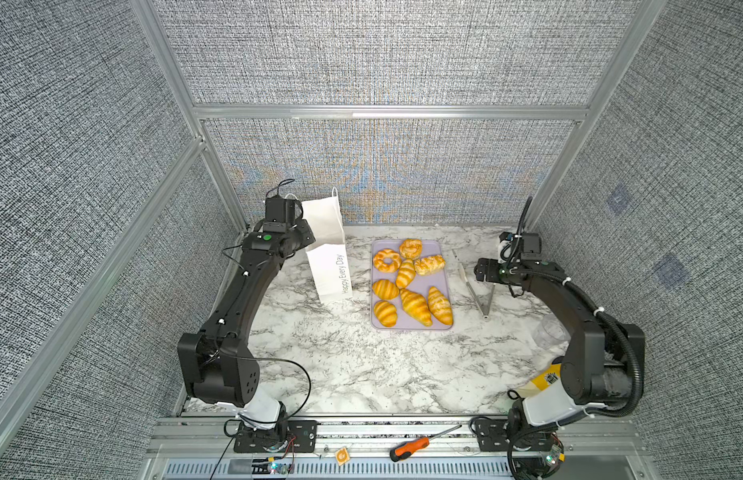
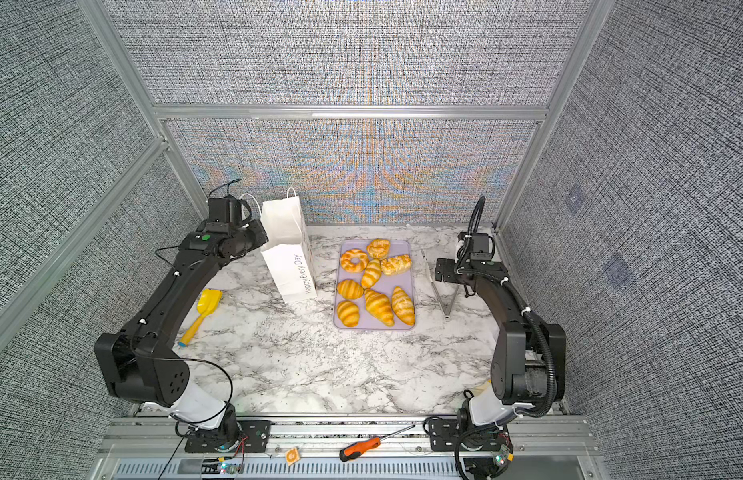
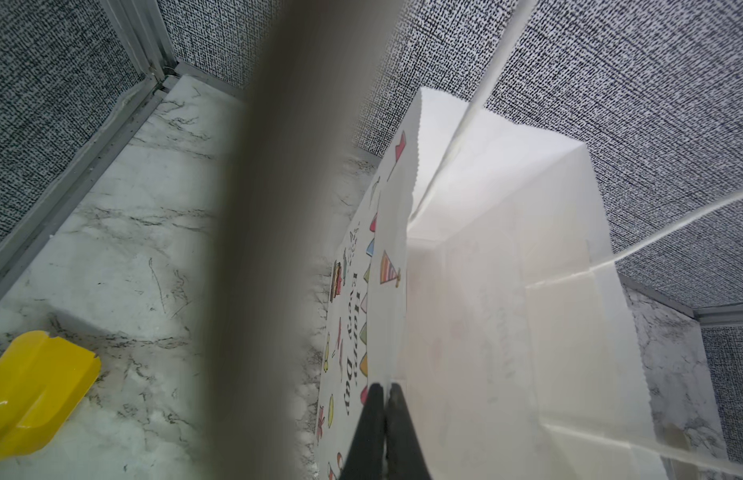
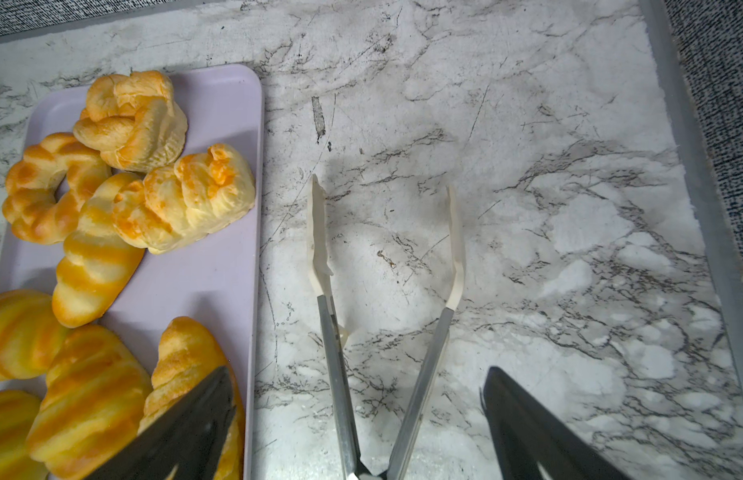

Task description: Place the fake bread into the paper bag

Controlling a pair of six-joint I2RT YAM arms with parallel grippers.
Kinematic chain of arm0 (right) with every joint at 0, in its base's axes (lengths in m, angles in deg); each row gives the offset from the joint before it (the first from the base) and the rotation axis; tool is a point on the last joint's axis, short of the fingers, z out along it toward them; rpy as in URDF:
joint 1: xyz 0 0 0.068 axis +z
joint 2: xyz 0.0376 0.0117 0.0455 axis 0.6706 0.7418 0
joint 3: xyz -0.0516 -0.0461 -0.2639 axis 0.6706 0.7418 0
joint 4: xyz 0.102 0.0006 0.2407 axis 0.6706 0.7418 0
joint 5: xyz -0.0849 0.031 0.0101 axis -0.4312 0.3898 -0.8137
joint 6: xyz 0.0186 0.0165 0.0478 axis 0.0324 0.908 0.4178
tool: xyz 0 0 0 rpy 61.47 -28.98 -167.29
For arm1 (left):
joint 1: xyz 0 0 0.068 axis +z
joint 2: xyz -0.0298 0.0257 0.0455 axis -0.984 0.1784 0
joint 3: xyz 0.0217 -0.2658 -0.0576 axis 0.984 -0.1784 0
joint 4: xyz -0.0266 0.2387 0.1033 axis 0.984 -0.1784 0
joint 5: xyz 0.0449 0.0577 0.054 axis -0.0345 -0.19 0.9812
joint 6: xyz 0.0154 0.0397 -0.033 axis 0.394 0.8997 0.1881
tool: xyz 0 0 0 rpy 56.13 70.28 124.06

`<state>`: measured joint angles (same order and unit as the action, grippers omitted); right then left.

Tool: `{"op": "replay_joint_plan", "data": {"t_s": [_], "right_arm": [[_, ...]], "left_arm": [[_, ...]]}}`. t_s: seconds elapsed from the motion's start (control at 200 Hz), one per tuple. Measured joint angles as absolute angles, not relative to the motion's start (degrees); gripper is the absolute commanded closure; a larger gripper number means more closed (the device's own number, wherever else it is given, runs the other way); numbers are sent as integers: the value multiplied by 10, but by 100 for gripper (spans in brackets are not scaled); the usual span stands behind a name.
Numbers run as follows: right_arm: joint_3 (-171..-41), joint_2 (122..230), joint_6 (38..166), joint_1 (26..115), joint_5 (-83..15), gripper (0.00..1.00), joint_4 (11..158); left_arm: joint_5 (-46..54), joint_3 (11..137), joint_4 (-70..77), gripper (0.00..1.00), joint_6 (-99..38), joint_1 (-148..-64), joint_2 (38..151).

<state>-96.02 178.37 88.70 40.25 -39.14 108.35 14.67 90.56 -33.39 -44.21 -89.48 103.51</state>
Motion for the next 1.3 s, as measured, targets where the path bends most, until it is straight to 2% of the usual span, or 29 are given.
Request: {"op": "replay_joint_plan", "data": {"t_s": [0.135,0.225,0.455,0.7,0.74,0.856,0.951,1.301], "right_arm": [[-955,1781,885,402,-393,6,1089],[-952,1778,888,402,-400,8,1092],[-951,1781,915,400,-423,18,1098],[-956,1802,947,390,-445,28,1131],[-959,1808,950,390,-452,30,1135],[-967,1824,960,390,-457,33,1153],[-970,1833,967,390,-462,36,1163],[-982,1874,986,390,-463,43,1191]], "left_arm": [[147,906,-334,87,-435,-895,1032],[146,906,-334,79,-430,-895,1032],[144,904,-333,48,-426,-895,1030],[159,886,-332,27,-425,-895,998],[165,879,-330,21,-426,-895,988],[193,862,-329,16,-426,-895,956],[223,853,-329,9,-425,-899,930],[378,852,-326,8,-406,-992,868]]}}
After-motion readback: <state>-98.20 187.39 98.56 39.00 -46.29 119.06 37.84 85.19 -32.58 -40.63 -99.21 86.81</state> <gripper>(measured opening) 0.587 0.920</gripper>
